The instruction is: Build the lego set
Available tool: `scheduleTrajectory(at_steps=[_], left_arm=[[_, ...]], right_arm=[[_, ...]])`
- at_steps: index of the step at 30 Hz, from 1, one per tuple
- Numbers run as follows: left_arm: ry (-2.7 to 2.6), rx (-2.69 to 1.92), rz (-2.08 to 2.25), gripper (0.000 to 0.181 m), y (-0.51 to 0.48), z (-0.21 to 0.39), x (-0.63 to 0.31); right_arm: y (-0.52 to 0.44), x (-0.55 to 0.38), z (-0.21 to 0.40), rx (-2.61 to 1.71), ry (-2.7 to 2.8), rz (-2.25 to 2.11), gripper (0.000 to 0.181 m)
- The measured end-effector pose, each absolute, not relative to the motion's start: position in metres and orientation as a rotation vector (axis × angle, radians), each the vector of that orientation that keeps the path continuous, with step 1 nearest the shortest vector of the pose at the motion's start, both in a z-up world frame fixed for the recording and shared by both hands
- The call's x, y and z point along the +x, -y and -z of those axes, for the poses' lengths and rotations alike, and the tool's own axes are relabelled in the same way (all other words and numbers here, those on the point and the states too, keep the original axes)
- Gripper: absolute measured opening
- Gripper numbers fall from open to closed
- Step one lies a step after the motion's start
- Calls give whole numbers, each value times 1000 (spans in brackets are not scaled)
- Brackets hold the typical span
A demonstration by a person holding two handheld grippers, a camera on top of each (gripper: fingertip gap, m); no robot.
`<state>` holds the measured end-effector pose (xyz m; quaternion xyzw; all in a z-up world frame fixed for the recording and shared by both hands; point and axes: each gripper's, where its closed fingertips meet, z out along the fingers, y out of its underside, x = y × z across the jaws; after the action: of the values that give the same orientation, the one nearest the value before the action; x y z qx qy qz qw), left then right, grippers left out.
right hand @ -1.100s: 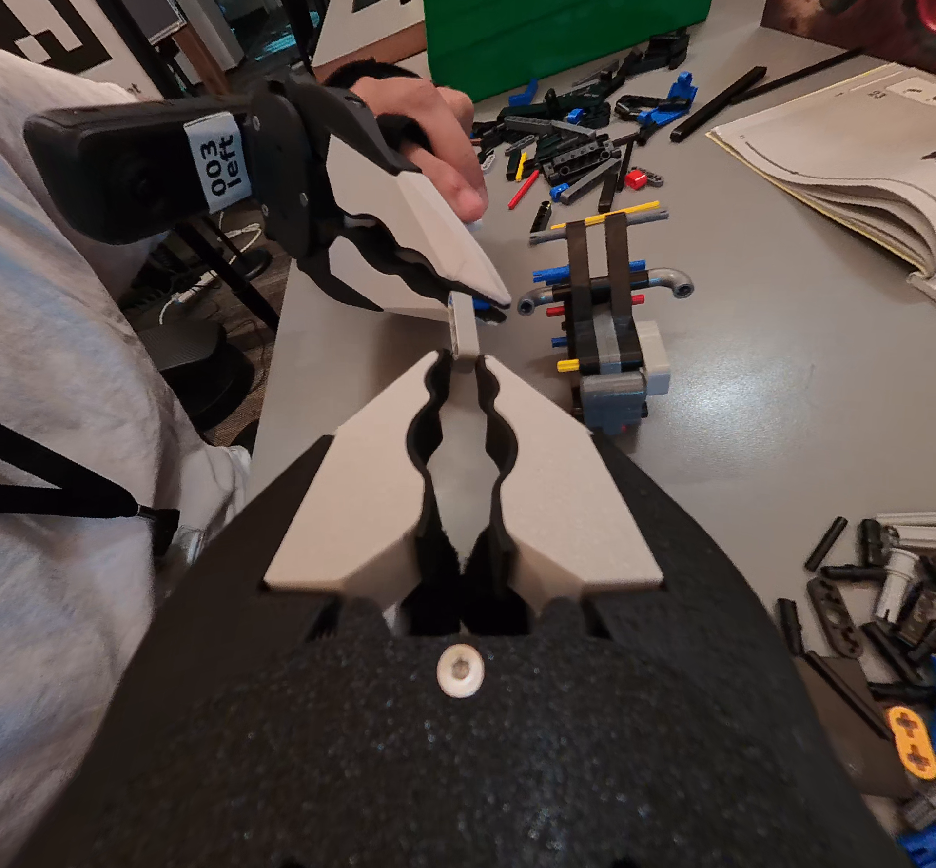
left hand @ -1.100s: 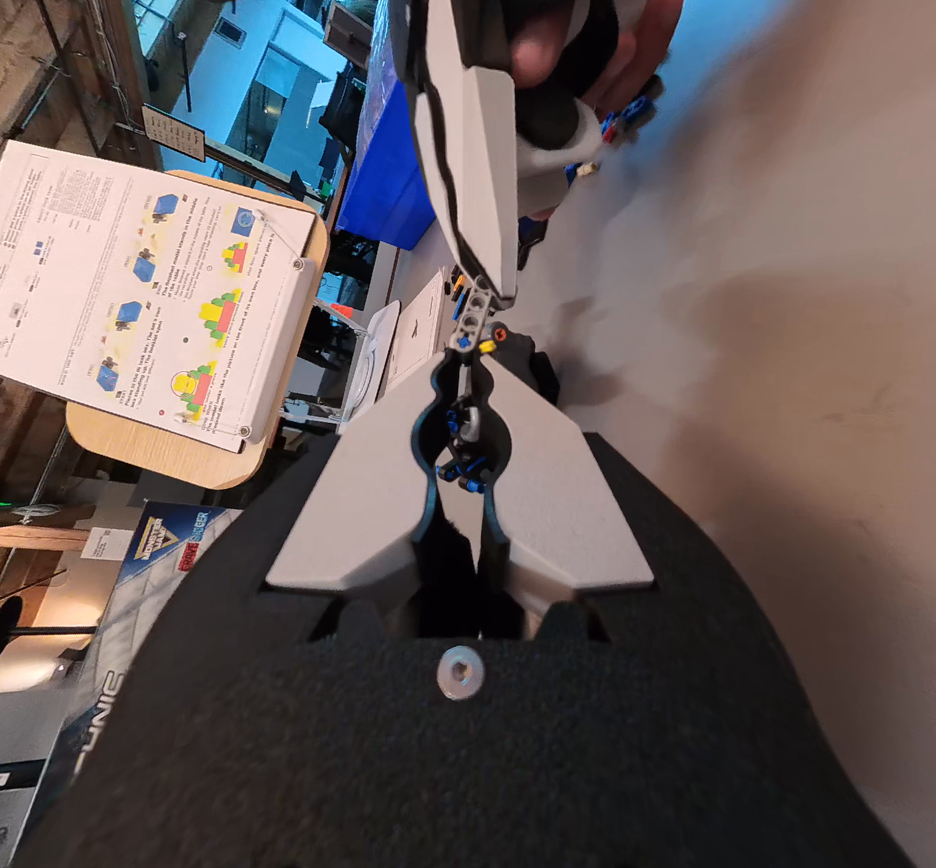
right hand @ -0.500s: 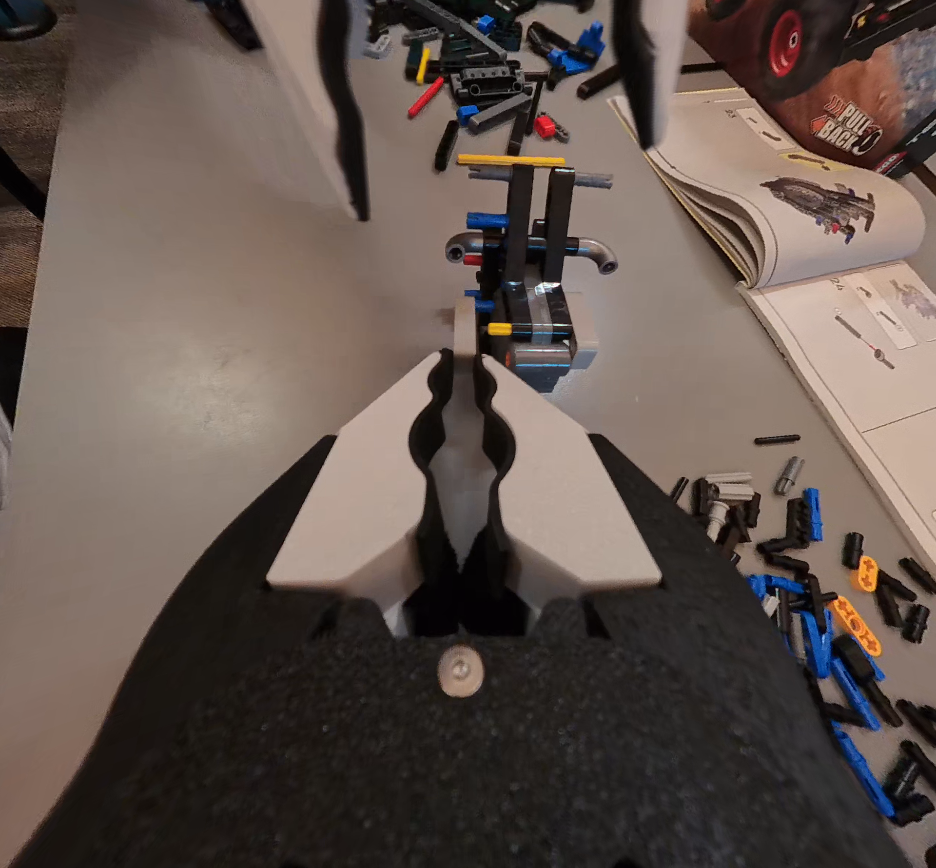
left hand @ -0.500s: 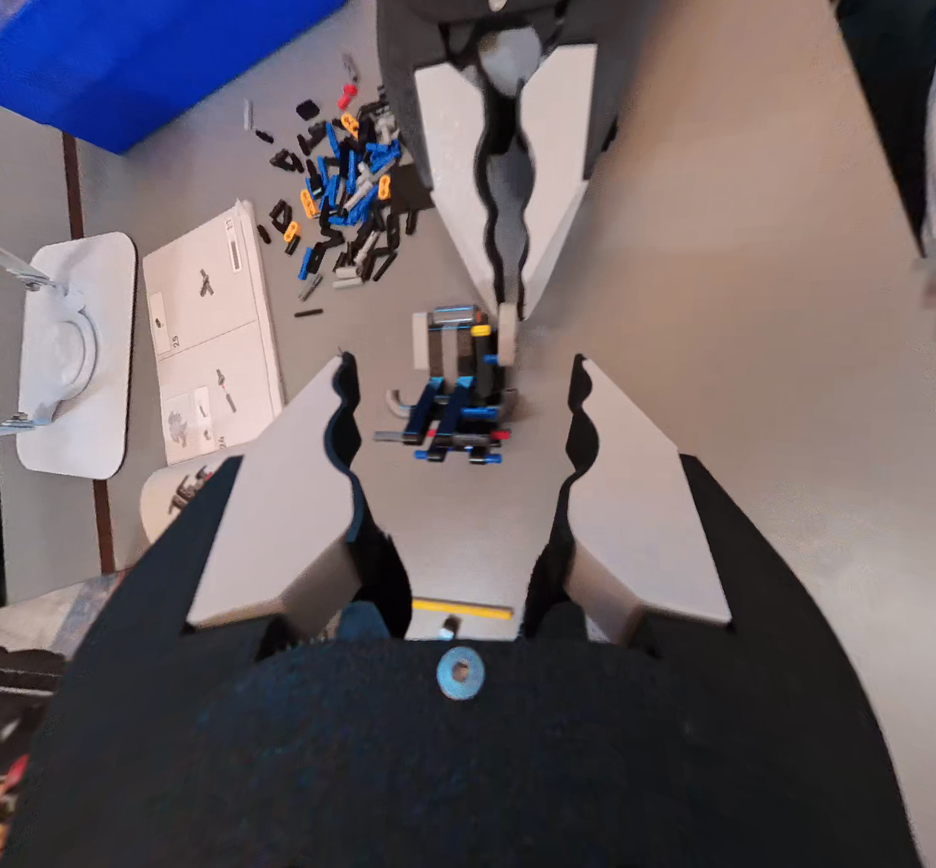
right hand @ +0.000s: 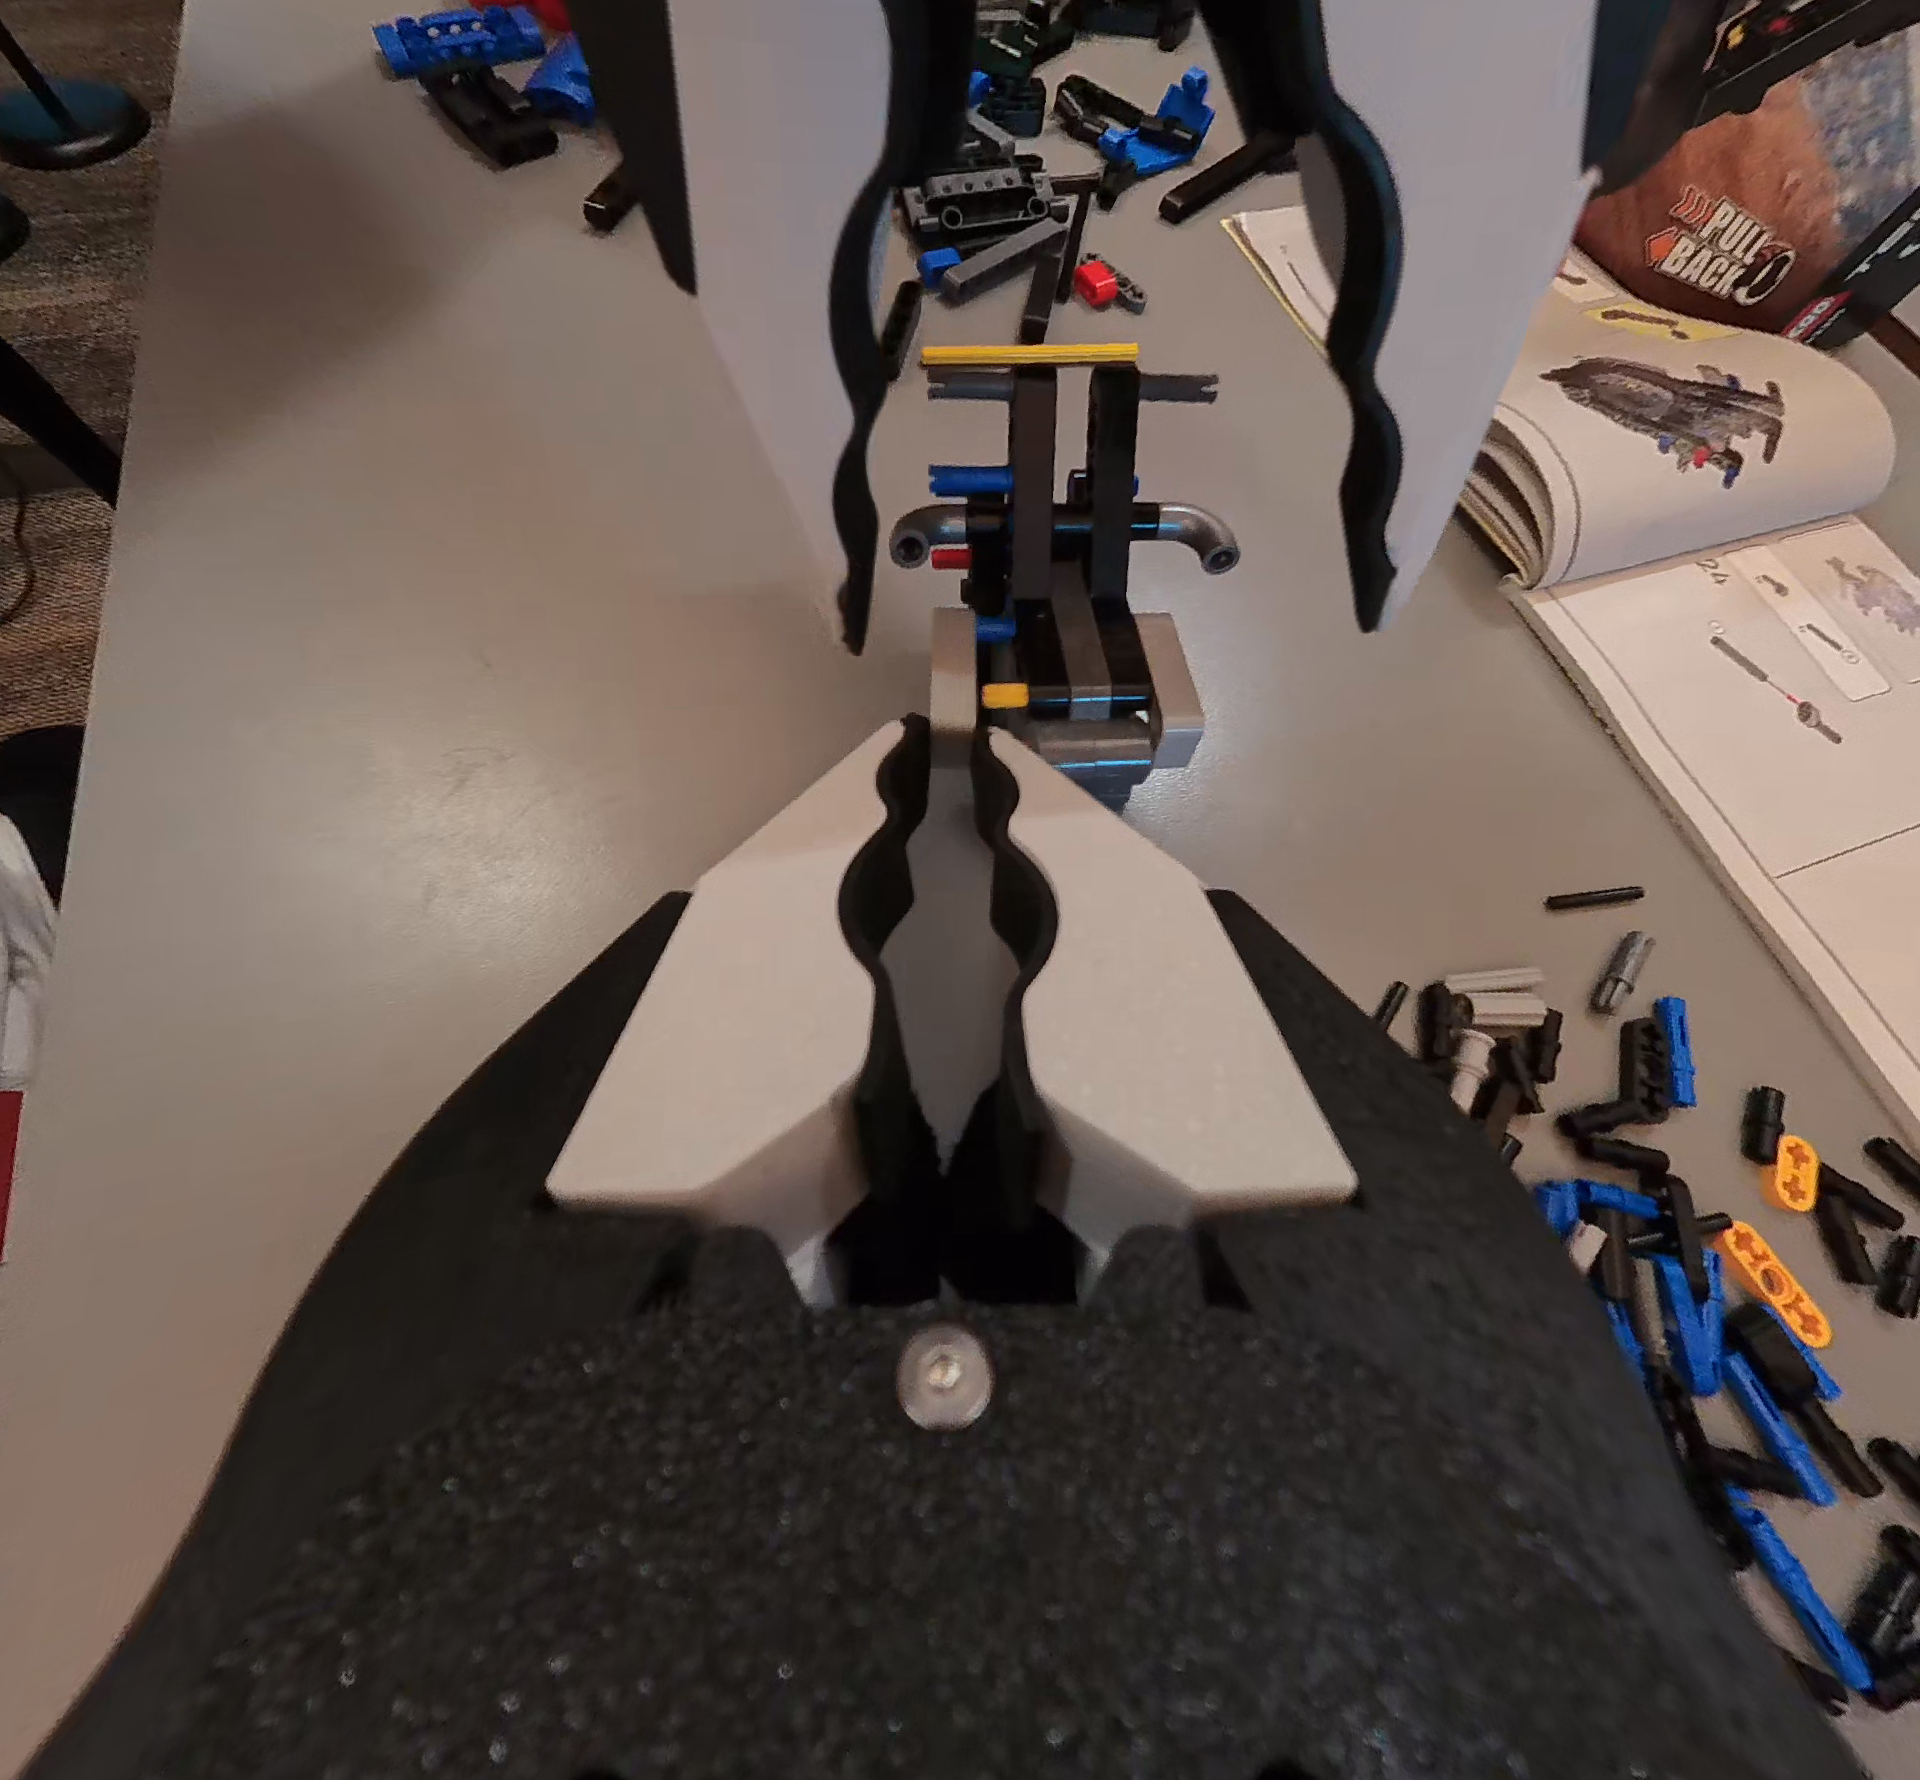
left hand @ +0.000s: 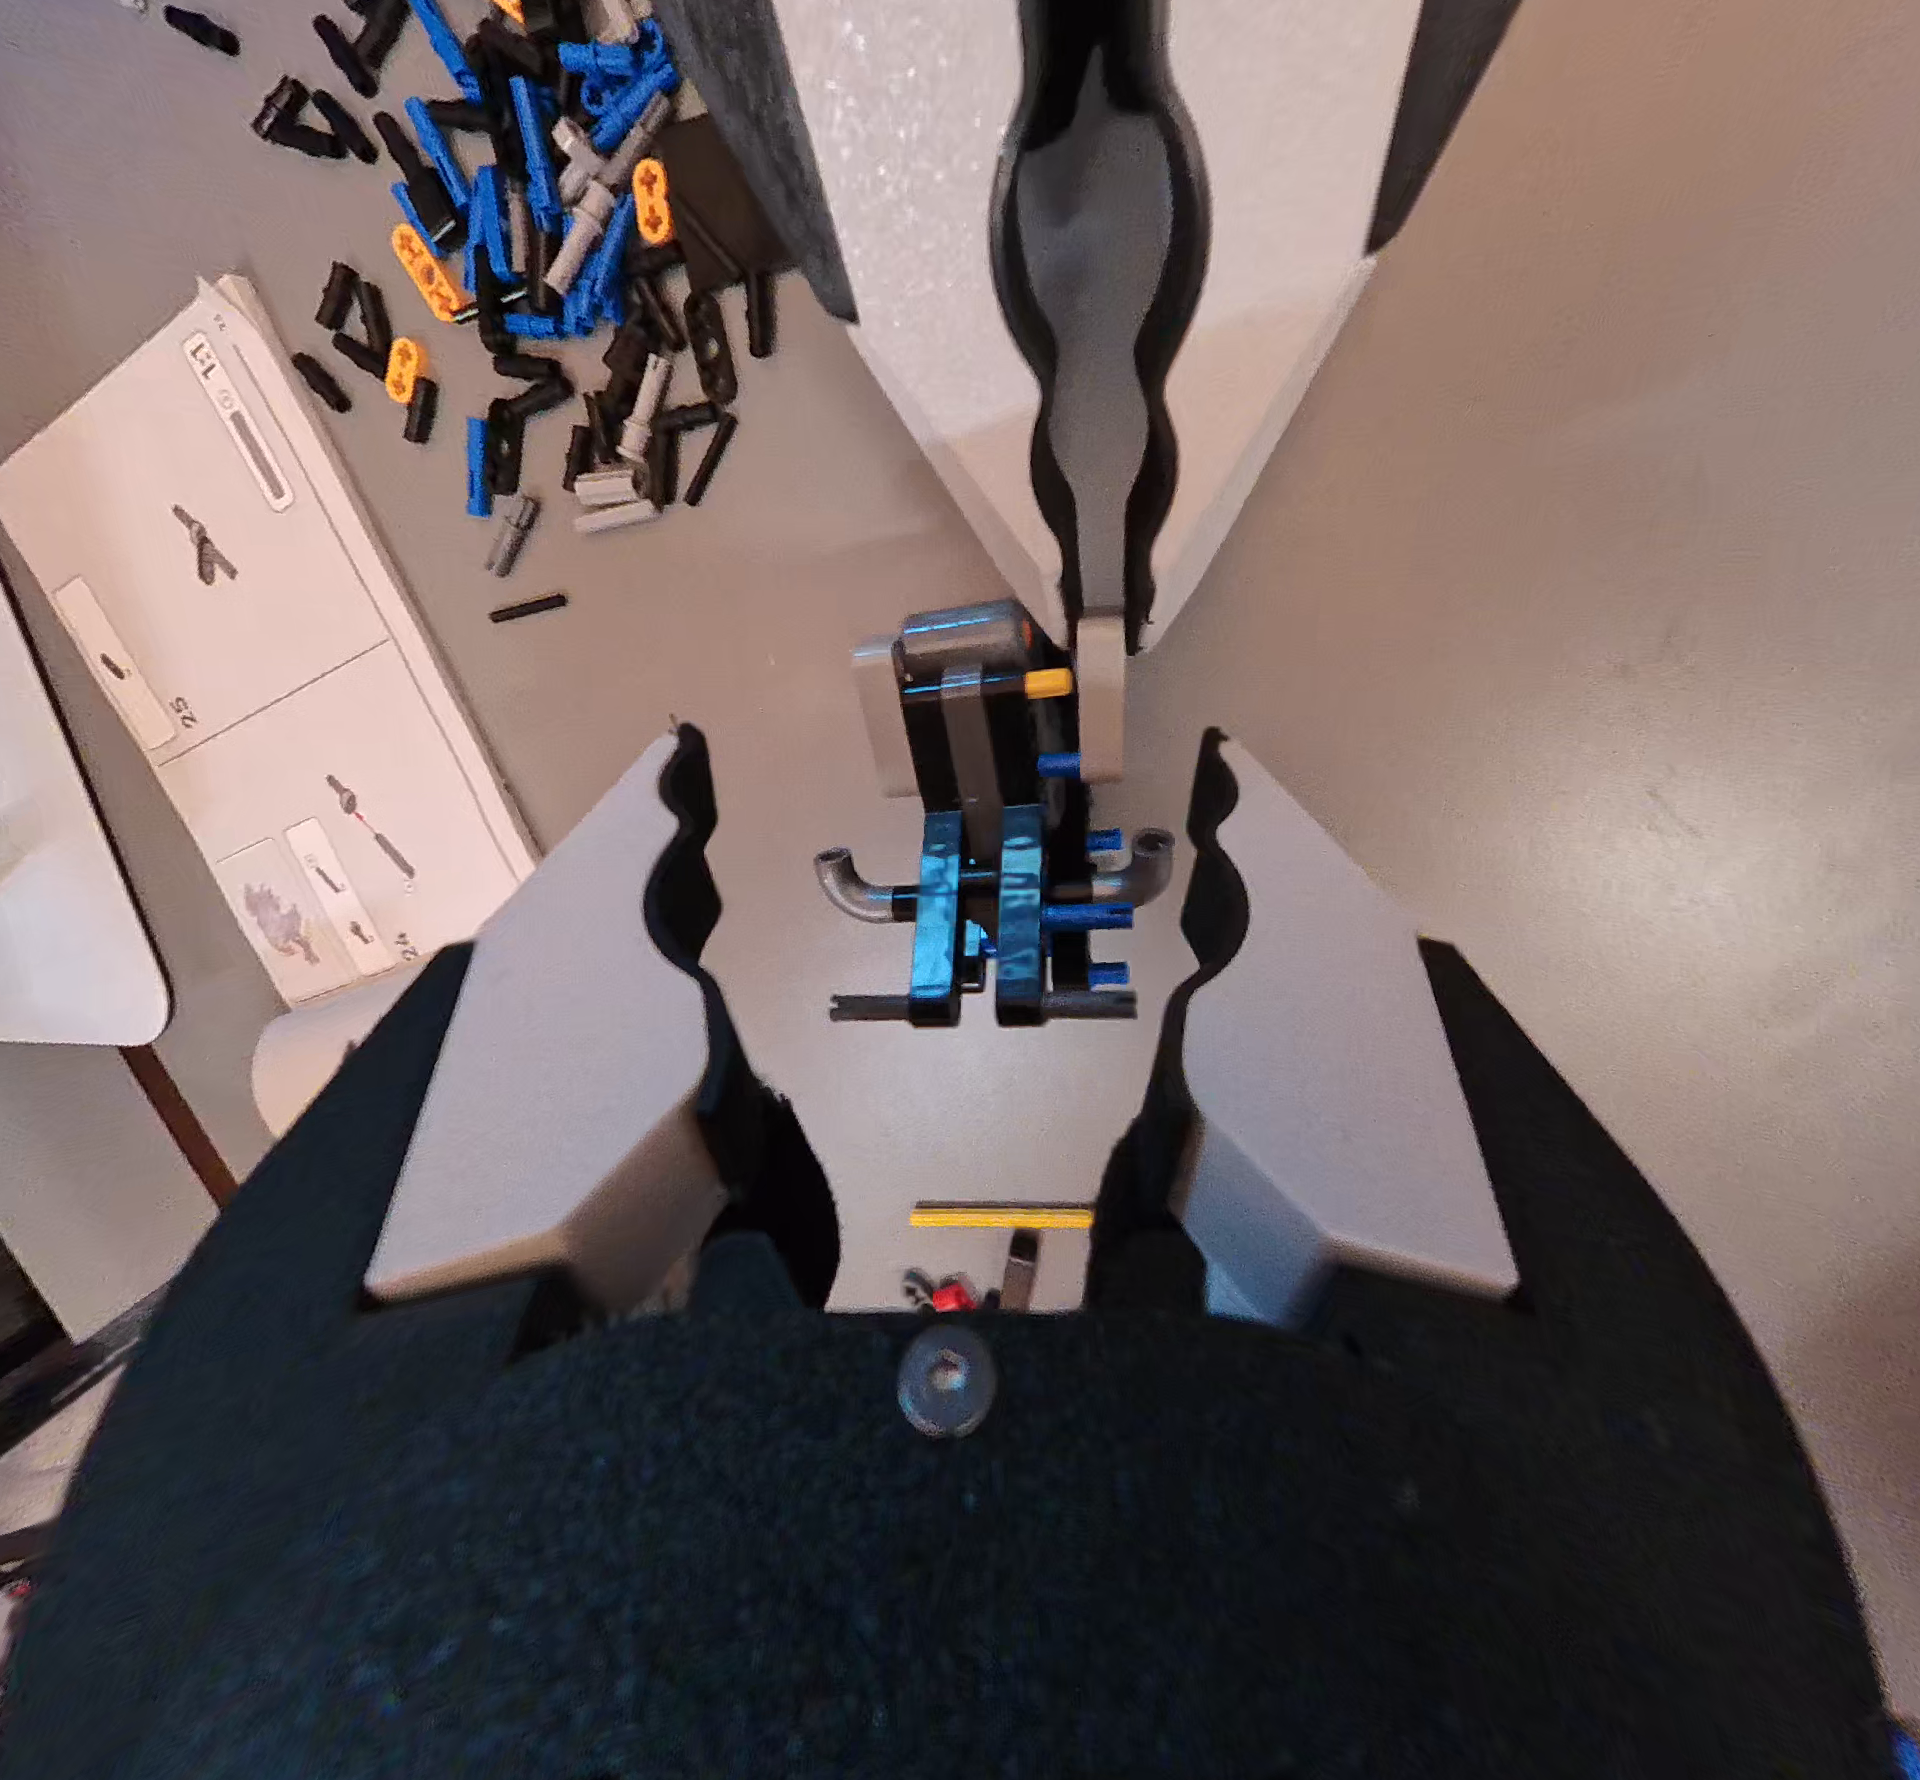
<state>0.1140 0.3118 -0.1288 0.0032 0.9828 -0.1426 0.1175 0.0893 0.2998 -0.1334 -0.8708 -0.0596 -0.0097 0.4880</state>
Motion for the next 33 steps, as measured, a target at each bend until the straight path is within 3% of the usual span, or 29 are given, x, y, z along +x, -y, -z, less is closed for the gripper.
scheduleTrajectory(at_steps=[8, 14, 33], left_arm=[[-2990, -58, 347, 80, -315, 145, 114], [-3033, -60, 364, 56, -311, 146, 109], [-3077, -91, 402, 57, -311, 149, 110]], right_arm=[[-300, 89, 135, -2134, 141, 13, 7], [-299, 92, 135, -2144, 135, 30, 7], [-295, 96, 135, -2176, 118, 0, 7]])
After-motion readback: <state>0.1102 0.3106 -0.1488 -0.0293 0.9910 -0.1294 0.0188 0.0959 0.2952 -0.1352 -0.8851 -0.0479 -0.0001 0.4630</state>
